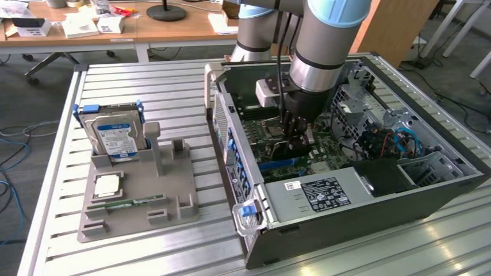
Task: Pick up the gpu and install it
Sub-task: 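Insert the gpu into the slot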
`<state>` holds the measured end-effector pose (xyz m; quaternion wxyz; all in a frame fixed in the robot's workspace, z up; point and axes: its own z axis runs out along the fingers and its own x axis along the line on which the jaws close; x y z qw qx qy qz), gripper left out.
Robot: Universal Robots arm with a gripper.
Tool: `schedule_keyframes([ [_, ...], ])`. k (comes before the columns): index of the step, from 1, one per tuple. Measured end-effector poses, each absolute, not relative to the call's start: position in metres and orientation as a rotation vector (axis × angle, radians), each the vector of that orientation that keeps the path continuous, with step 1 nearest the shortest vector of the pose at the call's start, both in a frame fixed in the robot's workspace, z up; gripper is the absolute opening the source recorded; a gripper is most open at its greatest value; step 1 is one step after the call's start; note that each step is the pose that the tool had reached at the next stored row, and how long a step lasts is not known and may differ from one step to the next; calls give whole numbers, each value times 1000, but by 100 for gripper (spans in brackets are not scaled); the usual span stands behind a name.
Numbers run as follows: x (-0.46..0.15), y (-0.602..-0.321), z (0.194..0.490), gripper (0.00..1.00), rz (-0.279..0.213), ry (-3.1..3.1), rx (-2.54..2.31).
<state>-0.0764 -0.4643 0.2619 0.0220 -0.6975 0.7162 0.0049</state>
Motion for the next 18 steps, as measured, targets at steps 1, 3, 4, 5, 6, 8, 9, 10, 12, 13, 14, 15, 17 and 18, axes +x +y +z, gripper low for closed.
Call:
schedule_keyframes([
  [1, -76, -464, 262, 26, 15, 2219, -2161],
  [3, -76, -464, 262, 26, 15, 2219, -2161],
  [4, -76, -464, 262, 26, 14, 2219, -2161],
  [5, -77, -464, 262, 26, 14, 2219, -2161],
  [6, -77, -464, 262, 26, 14, 2219, -2161],
  [8, -77, -464, 262, 26, 14, 2219, -2161],
  [9, -77, -464, 262, 26, 14, 2219, -2161],
  [10, -77, -464, 262, 26, 14, 2219, -2161],
  [12, -78, -464, 262, 26, 14, 2219, -2161],
  [13, -78, -464, 262, 26, 14, 2219, -2161],
  [14, -78, -464, 262, 26, 14, 2219, -2161],
  [15, -78, -464, 262, 26, 15, 2219, -2161],
  [17, -78, -464, 262, 26, 14, 2219, -2161],
  [18, -78, -464, 261, 26, 14, 2219, -2161],
])
